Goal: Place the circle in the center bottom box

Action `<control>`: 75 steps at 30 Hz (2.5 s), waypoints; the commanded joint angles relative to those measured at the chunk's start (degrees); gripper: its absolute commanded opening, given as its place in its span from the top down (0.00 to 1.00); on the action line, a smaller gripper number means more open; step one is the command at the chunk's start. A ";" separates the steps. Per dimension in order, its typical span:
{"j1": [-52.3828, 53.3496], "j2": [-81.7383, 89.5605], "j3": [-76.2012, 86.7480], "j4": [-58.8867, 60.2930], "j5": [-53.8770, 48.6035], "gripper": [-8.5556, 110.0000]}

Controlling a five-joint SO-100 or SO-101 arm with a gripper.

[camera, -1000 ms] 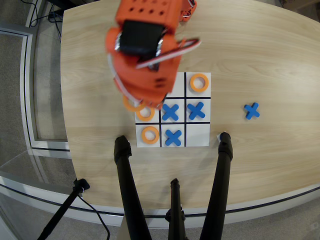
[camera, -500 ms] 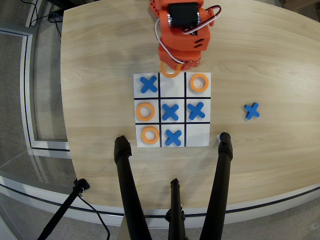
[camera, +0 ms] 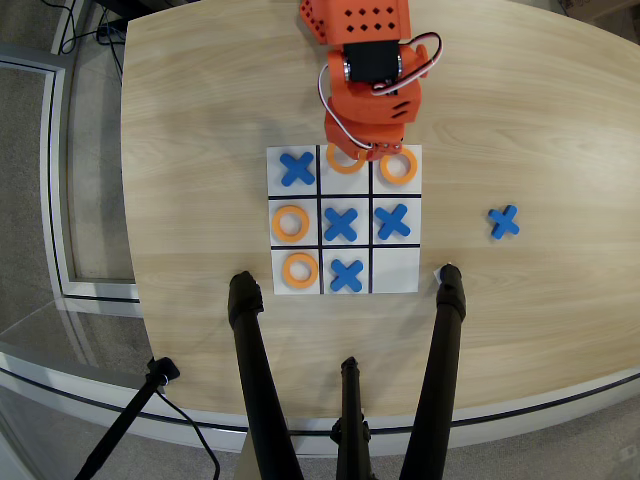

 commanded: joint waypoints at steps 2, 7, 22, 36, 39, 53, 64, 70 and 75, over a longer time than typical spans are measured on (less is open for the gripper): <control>0.97 -5.01 -1.49 -3.60 0.62 0.93; 1.41 -10.02 -3.60 -5.01 0.88 0.93; 1.41 -13.80 -5.10 -7.73 1.85 0.93; 1.23 -17.05 -7.73 -9.23 2.81 0.92; 1.58 -16.61 -7.56 -8.96 2.37 0.89; 3.69 -12.57 -32.70 14.06 1.49 0.80; 4.75 16.08 -28.30 39.46 -5.10 0.80; 1.41 33.13 -9.84 41.04 -7.29 0.80; 0.97 44.47 4.48 38.58 -8.44 0.80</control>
